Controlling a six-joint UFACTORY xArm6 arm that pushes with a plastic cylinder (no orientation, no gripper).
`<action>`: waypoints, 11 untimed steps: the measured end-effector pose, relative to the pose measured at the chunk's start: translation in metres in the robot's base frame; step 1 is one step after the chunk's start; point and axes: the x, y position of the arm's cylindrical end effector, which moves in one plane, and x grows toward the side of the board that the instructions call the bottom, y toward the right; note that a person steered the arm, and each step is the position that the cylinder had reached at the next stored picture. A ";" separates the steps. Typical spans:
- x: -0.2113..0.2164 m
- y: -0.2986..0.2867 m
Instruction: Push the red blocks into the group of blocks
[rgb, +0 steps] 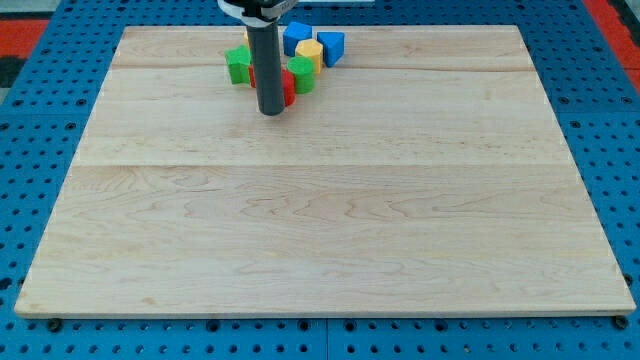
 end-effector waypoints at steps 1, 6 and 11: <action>0.014 -0.031; -0.036 -0.004; -0.043 -0.071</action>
